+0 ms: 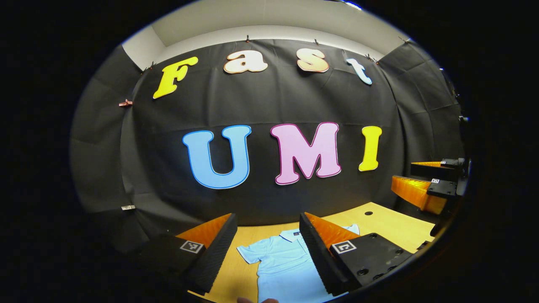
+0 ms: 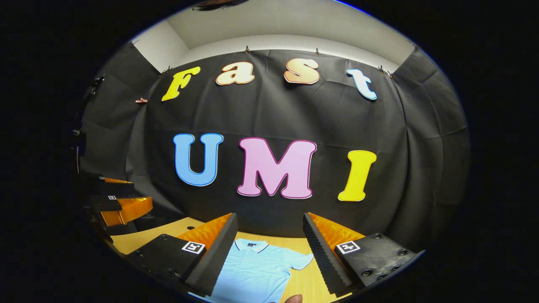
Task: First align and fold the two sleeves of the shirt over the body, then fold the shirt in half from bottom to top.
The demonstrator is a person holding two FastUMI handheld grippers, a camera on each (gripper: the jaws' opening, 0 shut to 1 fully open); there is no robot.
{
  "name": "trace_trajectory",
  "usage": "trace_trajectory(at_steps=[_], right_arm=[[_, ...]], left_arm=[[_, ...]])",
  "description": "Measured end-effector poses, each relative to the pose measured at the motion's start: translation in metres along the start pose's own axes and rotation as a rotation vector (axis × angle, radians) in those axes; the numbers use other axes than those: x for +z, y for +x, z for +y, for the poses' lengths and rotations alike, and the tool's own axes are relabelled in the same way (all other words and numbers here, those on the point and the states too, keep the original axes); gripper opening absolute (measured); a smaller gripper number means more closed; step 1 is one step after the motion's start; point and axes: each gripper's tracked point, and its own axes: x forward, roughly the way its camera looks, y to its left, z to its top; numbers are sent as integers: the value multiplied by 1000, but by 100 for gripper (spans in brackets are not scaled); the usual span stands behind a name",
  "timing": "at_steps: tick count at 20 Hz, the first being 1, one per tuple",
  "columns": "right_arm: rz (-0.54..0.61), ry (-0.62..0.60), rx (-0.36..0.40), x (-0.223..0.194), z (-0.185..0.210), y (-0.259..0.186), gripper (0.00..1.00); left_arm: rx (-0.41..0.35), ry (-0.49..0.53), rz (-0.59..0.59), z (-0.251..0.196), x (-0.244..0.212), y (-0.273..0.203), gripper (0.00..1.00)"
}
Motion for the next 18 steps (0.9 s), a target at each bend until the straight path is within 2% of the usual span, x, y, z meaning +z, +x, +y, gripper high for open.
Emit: trace_trajectory(at_steps=[4, 8, 10, 13, 16, 18], right_arm=[[20, -6, -11, -4, -10, 16, 97], [148, 60, -28, -44, -37, 66, 97], [248, 124, -43, -79, -56, 99, 97], [404, 205, -105, -147, -93, 148, 97], [555, 216, -169, -225, -135, 186, 98], [645, 243, -192, -281, -149, 217, 98]], left_arm=[[1, 3, 7, 0, -2, 2, 95], [20, 10, 8, 5, -2, 2, 95], [36, 13, 12, 7, -2, 3, 95], [60, 22, 23, 7, -3, 3, 95], [85, 32, 47, 5, -9, 4, 95], [107, 27, 77, 5, -15, 4, 95]])
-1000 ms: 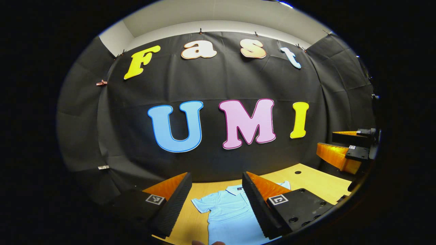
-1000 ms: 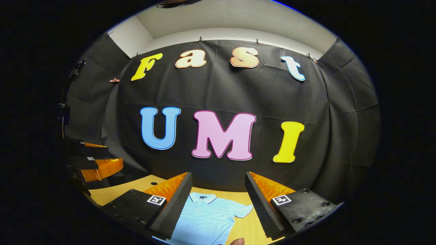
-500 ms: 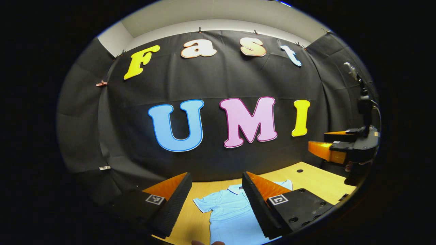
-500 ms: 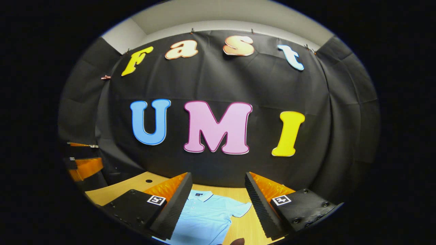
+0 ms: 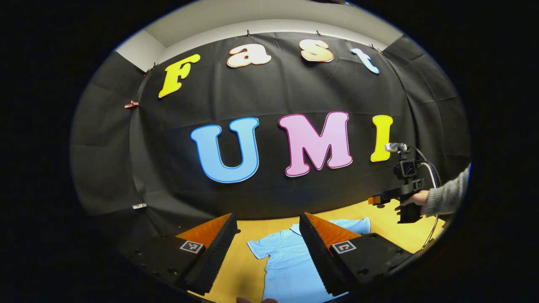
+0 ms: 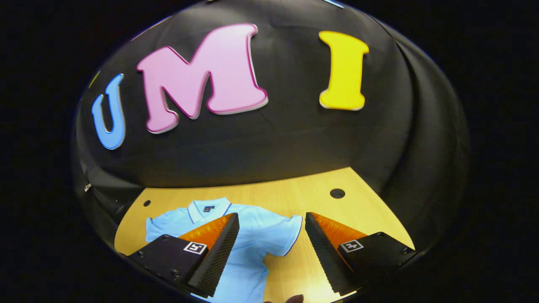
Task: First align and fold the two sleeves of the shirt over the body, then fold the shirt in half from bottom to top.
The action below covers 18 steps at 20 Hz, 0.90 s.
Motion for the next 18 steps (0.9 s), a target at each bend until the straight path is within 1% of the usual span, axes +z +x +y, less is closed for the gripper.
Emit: trace_trajectory(at_steps=[1, 3, 5, 7, 10, 14, 15, 16, 18], right_arm=[[60, 13, -7, -15, -5, 22, 98], [156, 36, -35, -44, -19, 64, 98], [216, 60, -71, -67, -31, 98, 98], [256, 58, -109, -83, -41, 122, 98], [274, 39, -147, -93, -50, 143, 98], [340, 28, -161, -110, -53, 146, 98], [366, 20, -175, -118, -56, 145, 92], [348, -2, -177, -113, -56, 143, 84], [344, -25, -172, -113, -55, 144, 66]], left_arm=[[15, -4, 15, 0, -2, 0, 95], [55, -7, 51, 4, -9, -5, 98], [97, -3, 81, 8, -16, -10, 98], [127, 11, 102, 10, -20, -18, 98], [160, 21, 127, 12, -26, -25, 98], [184, 8, 146, 14, -32, -28, 98], [189, 5, 148, 15, -32, -28, 98], [193, 2, 151, 16, -33, -29, 98], [197, -4, 155, 18, -35, -28, 98]])
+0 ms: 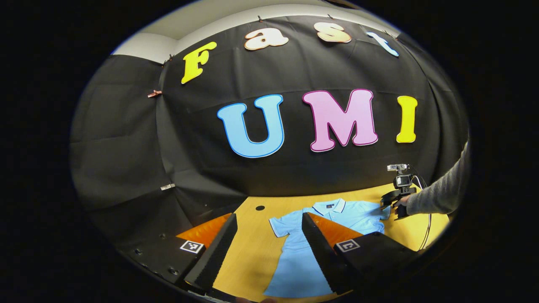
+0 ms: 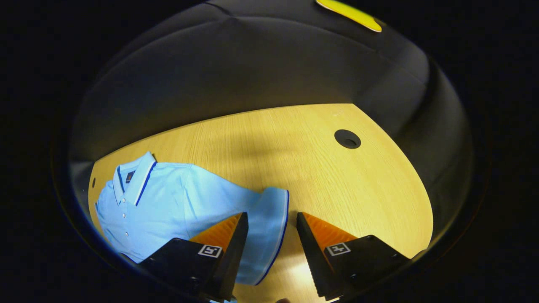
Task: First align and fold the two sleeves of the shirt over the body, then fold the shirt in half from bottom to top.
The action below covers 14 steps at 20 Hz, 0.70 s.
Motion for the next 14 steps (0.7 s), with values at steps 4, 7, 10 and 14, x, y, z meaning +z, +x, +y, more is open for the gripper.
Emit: trace_trajectory(at_steps=[4, 7, 10, 14], right_arm=[[6, -3, 12, -1, 7, 0, 56], [4, -32, 15, -4, 14, -1, 21], [-5, -61, 35, -6, 27, -6, 13], [-102, -57, 96, 21, 52, -25, 8]], left_arm=[[8, -5, 10, 5, -5, -2, 98], [16, -3, 11, 11, -6, -4, 98], [23, -7, 19, 17, -10, -6, 98], [26, -9, 20, 23, -14, -10, 98]])
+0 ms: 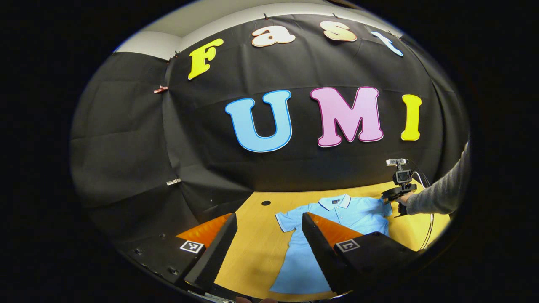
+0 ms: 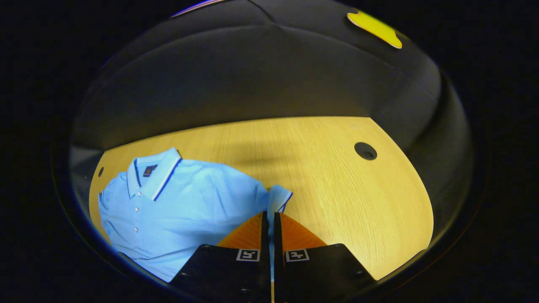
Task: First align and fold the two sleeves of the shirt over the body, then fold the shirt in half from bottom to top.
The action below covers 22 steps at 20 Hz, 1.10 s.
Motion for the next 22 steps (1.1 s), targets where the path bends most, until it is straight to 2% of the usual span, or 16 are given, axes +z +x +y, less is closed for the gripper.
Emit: trace_trajectory(at_steps=[3, 4, 5, 6, 14, 17, 22], right_arm=[[-61, 26, 70, 20, 35, -19, 7], [-66, 25, 94, 21, 49, -25, 12], [-71, 18, 122, 22, 62, -32, 7], [-75, 4, 149, 21, 79, -38, 7], [-28, -115, 375, -24, 228, -72, 7], [10, -186, 403, -52, 265, -74, 7], [63, -265, 397, -83, 285, -64, 7]], left_arm=[[0, -8, -2, 6, -1, -1, 98], [-1, -11, -3, 8, -2, -2, 98], [0, -14, -6, 10, -1, -2, 98], [1, -16, -7, 13, -2, -4, 98], [45, -26, 9, 41, -11, -16, 98], [69, -33, 20, 51, -16, -19, 98], [100, -40, 37, 66, -24, -25, 98]])
